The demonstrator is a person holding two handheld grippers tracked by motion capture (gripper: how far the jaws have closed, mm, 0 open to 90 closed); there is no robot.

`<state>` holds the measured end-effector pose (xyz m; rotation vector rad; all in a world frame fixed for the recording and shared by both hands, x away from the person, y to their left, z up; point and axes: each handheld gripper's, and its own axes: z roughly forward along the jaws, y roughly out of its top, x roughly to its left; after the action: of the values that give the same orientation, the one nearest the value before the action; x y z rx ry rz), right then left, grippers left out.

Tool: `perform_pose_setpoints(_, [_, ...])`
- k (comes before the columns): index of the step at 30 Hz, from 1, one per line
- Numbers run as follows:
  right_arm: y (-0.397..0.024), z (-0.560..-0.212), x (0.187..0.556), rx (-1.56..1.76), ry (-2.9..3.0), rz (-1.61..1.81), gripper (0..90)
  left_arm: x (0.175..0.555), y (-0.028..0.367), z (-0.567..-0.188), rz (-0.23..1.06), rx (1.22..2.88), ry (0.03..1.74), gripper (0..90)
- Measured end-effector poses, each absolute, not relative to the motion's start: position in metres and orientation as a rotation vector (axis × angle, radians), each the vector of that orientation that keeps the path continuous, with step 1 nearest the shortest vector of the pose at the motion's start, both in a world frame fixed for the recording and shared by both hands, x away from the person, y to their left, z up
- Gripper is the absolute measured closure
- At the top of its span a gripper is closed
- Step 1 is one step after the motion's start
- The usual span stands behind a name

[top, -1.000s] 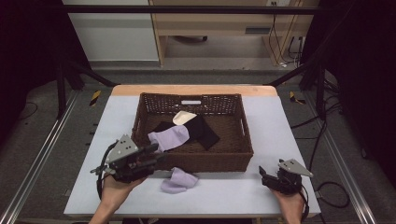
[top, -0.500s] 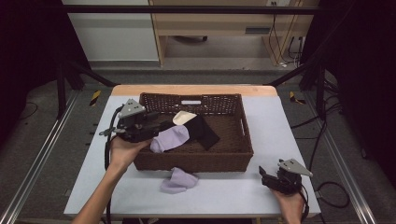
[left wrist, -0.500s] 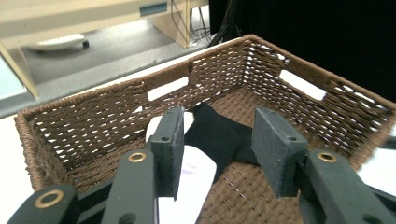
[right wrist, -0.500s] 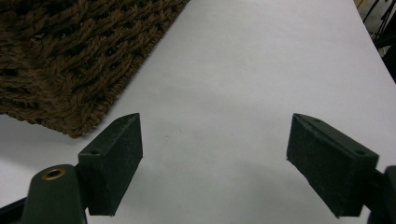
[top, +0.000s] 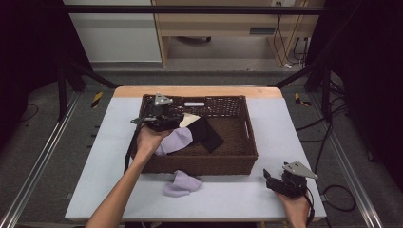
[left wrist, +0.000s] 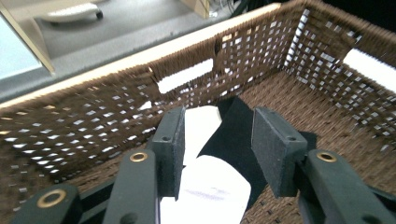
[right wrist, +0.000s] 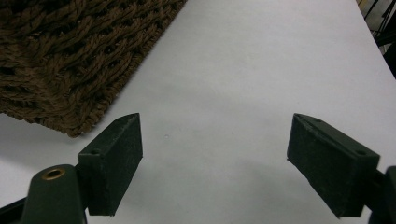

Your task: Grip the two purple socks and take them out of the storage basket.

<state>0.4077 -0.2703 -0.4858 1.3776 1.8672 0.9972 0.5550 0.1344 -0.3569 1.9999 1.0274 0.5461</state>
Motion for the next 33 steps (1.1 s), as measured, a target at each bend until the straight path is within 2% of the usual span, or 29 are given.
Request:
perform_pose_setpoints(8, [-0.270, -0.486, 0.408, 1.385, 1.868, 0.995, 18.4, 0.572, 0.119, -0.382, 0.506, 2.091, 1.073, 52.5])
perform_pose_setpoints(11, [-0.270, -0.486, 0.408, 1.383, 1.866, 0.993, 18.4, 0.576, 0.114, -0.387, 0.531, 2.150, 1.059, 52.5])
perform_pose_setpoints(17, [-0.270, -0.486, 0.409, 1.384, 1.870, 0.986, 18.4, 0.582, 0.109, -0.396, 0.485, 2.194, 1.082, 51.0])
perform_pose_setpoints(23, [-0.269, -0.486, 0.409, 1.384, 1.874, 0.979, 18.5, 0.583, 0.103, -0.407, 0.433, 2.313, 1.094, 50.4])
perform_pose_setpoints(28, [-0.269, -0.486, 0.408, 1.376, 1.871, 0.982, 18.6, 0.584, 0.097, -0.416, 0.486, 2.432, 1.084, 50.1])
perform_pose_setpoints(33, [-0.269, -0.486, 0.409, 1.382, 1.878, 0.974, 18.6, 0.588, 0.094, -0.417, 0.493, 2.466, 1.065, 53.3])
